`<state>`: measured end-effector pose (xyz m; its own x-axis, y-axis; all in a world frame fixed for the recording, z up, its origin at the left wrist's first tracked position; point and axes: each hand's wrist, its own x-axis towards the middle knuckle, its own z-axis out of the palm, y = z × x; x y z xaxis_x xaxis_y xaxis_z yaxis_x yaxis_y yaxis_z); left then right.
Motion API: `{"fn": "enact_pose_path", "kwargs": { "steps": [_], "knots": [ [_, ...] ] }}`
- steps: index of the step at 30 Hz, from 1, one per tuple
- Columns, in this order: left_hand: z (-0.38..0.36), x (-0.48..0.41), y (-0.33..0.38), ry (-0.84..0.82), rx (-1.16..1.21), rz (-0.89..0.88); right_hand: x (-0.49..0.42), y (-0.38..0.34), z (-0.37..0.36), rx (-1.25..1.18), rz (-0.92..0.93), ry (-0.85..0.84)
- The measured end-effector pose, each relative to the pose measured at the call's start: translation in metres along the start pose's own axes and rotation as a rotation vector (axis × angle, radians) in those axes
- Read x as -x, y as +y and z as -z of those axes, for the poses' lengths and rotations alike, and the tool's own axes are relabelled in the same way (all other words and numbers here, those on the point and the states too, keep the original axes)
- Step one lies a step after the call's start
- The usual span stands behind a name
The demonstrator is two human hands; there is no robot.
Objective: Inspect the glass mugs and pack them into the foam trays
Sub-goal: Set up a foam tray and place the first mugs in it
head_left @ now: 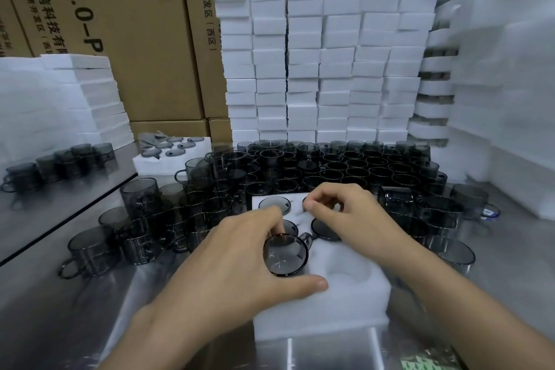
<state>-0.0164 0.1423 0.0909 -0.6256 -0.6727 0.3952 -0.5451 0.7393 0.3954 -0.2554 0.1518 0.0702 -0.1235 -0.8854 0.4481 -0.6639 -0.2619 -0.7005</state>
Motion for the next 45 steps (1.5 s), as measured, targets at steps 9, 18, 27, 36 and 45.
{"fn": "enact_pose_path", "kwargs": {
  "steps": [9, 18, 27, 36, 45],
  "knots": [
    [0.006, 0.014, -0.003, -0.060, -0.045, -0.030, -0.001, 0.003, 0.000, -0.016, -0.010, -0.010],
    [-0.013, 0.016, 0.008, -0.375, -0.241, -0.129, -0.001, 0.008, -0.002, 0.031, 0.018, -0.013],
    [0.074, -0.021, -0.070, 0.305, -0.269, 0.147, 0.000, 0.009, -0.002, 0.037, 0.016, 0.005],
    [0.093, -0.056, -0.157, 0.081, -0.115, 0.653, 0.000, 0.010, -0.003, 0.028, 0.024, 0.015],
    [0.051, -0.081, -0.059, 0.387, 0.146, 0.015, 0.001, 0.001, -0.003, -0.011, 0.052, 0.157]
  ]
}}
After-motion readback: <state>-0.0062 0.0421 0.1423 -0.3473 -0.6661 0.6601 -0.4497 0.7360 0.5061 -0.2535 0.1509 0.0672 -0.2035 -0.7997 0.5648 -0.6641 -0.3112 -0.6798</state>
